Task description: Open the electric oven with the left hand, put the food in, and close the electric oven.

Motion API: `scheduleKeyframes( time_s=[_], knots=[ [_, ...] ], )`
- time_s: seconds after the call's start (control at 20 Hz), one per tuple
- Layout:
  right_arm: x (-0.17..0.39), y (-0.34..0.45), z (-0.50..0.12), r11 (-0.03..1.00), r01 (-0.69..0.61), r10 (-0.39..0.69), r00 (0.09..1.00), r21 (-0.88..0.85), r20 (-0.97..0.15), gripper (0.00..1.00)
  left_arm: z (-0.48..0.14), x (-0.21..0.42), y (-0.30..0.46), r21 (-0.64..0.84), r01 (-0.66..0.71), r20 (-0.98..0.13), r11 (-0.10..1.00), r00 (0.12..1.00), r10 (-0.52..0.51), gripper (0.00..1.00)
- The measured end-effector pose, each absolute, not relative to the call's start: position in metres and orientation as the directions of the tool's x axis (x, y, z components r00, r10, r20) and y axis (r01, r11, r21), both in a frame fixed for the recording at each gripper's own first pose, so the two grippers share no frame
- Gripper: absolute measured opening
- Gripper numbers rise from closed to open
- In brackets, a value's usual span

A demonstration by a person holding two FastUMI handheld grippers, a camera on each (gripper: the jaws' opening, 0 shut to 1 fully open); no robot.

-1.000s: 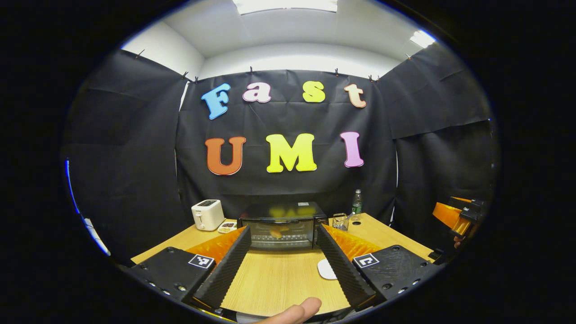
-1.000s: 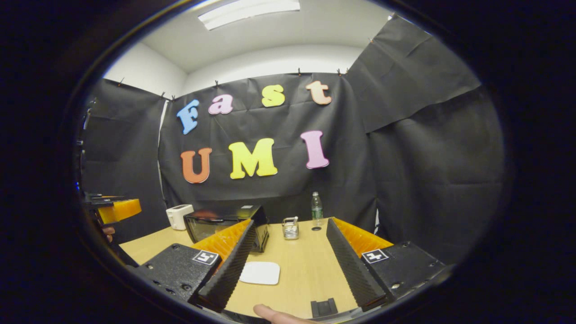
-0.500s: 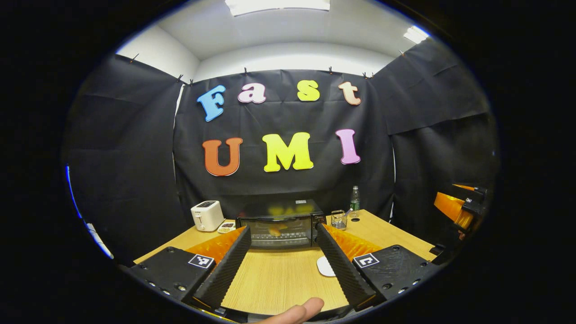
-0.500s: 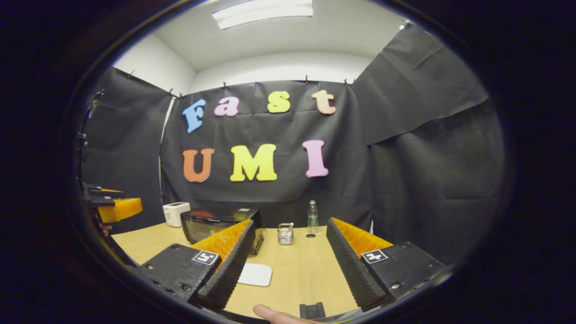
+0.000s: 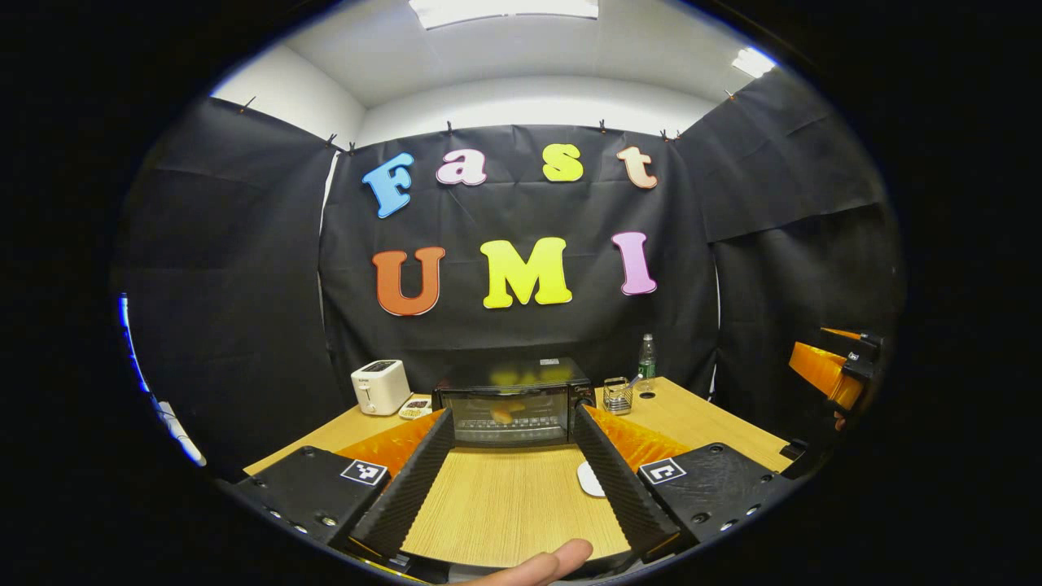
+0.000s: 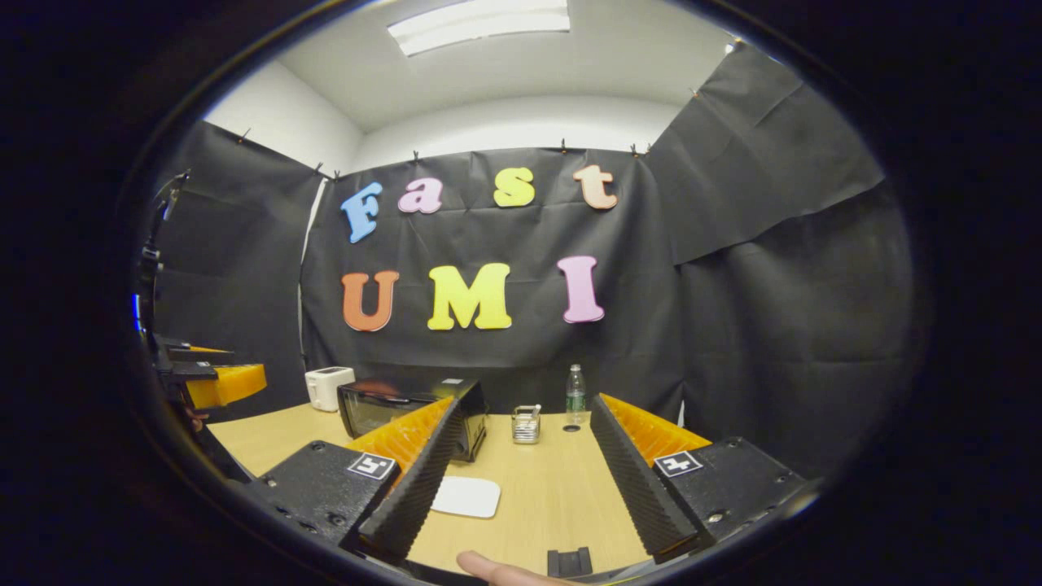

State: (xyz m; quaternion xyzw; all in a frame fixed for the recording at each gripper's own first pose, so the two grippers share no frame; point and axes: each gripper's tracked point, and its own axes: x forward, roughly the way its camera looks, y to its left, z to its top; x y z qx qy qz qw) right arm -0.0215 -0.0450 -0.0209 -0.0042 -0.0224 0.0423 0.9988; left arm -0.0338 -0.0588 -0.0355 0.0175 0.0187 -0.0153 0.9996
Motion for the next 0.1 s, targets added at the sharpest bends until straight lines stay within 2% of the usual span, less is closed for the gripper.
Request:
scheduleKeyframes(
  time_s=[0.1],
  knots=[
    [-0.0181,-0.0441,-0.023,0.996,-0.087,0.088,0.995,-0.013,0.042,0.97,-0.0372,-0.0331,-0.0605,0.041,0.031,-0.04,0.999,0.999,-0.029,0.96]
  ],
)
